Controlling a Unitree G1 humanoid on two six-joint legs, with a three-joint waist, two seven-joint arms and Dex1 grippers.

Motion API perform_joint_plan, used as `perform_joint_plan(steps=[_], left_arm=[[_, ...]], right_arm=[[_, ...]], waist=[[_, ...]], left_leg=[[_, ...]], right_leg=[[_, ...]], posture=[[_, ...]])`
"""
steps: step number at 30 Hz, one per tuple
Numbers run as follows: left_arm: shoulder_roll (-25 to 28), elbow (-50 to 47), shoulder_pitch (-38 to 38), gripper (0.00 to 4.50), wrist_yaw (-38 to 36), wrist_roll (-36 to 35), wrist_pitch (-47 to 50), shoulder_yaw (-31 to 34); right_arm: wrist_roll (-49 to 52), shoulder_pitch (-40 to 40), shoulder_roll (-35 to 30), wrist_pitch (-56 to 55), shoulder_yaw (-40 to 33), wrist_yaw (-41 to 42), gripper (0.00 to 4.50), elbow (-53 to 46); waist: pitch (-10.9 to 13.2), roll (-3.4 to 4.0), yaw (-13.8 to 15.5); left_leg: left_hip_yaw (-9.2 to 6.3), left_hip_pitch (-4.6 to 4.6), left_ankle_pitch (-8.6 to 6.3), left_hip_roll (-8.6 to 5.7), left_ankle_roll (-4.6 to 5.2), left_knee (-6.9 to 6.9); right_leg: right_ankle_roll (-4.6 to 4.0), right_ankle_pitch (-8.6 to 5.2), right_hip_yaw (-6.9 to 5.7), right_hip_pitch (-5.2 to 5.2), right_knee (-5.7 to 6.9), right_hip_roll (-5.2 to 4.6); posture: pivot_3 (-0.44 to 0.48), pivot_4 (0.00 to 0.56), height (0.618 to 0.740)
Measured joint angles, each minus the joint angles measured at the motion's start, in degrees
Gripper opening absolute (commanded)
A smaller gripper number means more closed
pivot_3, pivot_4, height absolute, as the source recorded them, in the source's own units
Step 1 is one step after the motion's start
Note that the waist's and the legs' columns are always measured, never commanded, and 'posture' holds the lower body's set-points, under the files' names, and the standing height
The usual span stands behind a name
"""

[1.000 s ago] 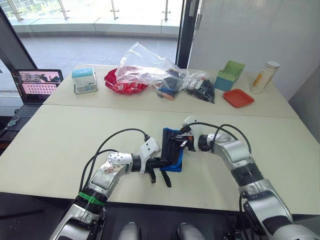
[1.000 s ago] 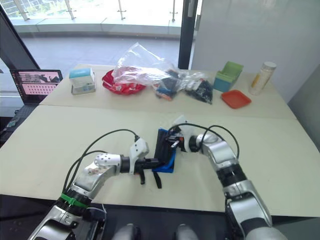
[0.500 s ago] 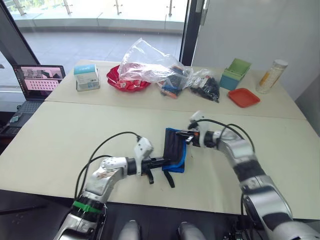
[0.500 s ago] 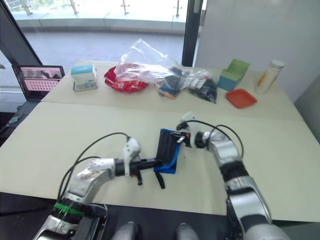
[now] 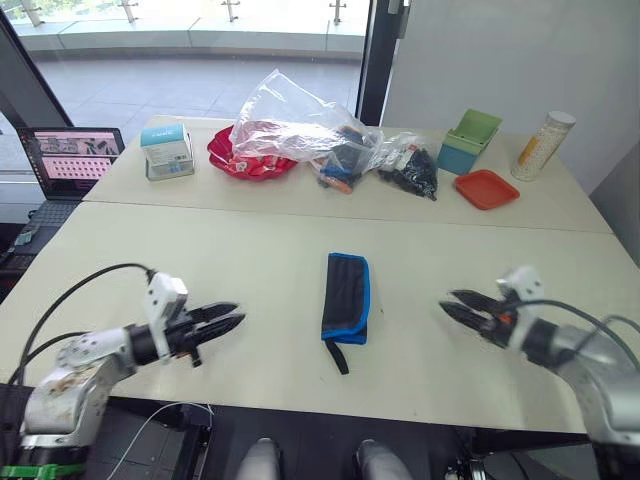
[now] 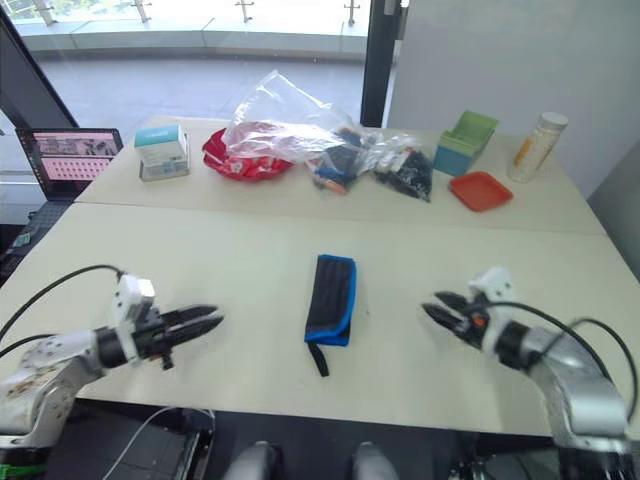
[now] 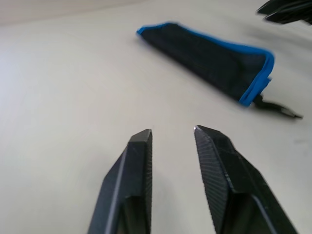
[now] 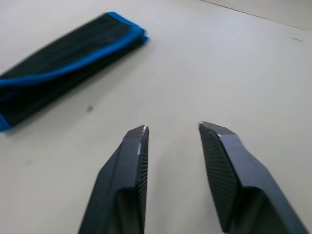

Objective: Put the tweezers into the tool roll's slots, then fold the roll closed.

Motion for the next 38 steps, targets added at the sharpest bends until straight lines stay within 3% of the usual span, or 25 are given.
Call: perform_joint_plan(steps=[4, 6, 20, 22, 24, 29, 38], left_arm=[[-0.08, 5.60, 0.37, 3.84, 0.14, 0.55, -4.94, 3.32], [-0.07, 6.22, 0.41, 4.47, 0.36, 0.48, -5.73, 4.56], [0.73, 6.31, -0.71, 4.47, 3.83, -0.49, -1.97, 6.07], [0.87, 6.31, -0.16, 4.47, 3.88, -0.46, -1.86, 6.22], [0.86, 6.29, -0.28, 4.47, 4.13, -0.54, -1.20, 6.27], [0.86, 5.30, -0.51, 4.47, 4.15, -0.72, -1.00, 6.18], [0.87, 5.30, -0.39, 4.47, 4.79, -0.68, -0.43, 6.07]], right_arm=[[-0.01, 4.83, -0.02, -6.83, -5.47, 0.61, 4.26, 4.58], [-0.04, 5.91, -0.03, -8.59, -6.34, 0.89, 4.50, 6.21], [0.04, 5.14, -2.35, -7.78, -6.13, 1.44, 4.50, 9.02], [0.25, 5.05, -2.30, -7.47, -5.91, 1.42, 4.50, 8.98], [0.54, 5.39, -2.27, -7.12, -5.87, 1.29, 4.50, 8.99], [0.56, 7.00, -2.07, -7.09, -5.80, 1.17, 4.50, 8.91], [1.20, 7.26, -1.43, -7.10, -4.52, 0.33, 4.50, 6.40]], waist=[[0.05, -0.09, -0.04], [0.05, -0.08, -0.11], [0.03, -0.04, -0.05], [0.02, -0.35, 1.04], [0.05, -0.54, 1.64], [0.01, -0.46, -0.35], [0.01, -0.46, -0.10]], left_leg=[[0.05, 0.02, 0.04, 0.05, -0.02, 0.01], [0.08, 0.04, 0.04, 0.07, -0.02, 0.00], [0.22, 0.14, 0.04, 0.14, -0.04, 0.05], [2.61, 0.66, -0.25, 1.43, -0.23, 0.05], [4.12, 0.95, -0.54, 1.86, 0.02, -0.09], [3.78, 1.10, -0.62, 1.68, 0.16, -0.01], [3.36, 1.11, -0.62, 1.47, 0.16, 0.07]], right_leg=[[0.00, 0.00, 0.00, 0.02, -0.03, 0.02], [0.00, 0.00, 0.01, 0.02, -0.01, 0.03], [-0.02, 0.02, 0.07, -0.07, 0.09, 0.04], [-0.29, 0.21, 0.89, -1.15, 0.28, 0.17], [-0.37, 0.39, 2.06, -1.31, 0.25, 0.62], [-0.15, 0.34, 1.96, -0.83, 0.06, 0.64], [-0.10, 0.34, 1.83, -0.56, 0.08, 0.60]], posture=[[0.000, 0.150, 0.717], [0.000, 0.150, 0.717], [0.000, 0.150, 0.717], [0.000, 0.150, 0.717], [0.000, 0.150, 0.717], [0.000, 0.150, 0.717], [0.000, 0.150, 0.717]])
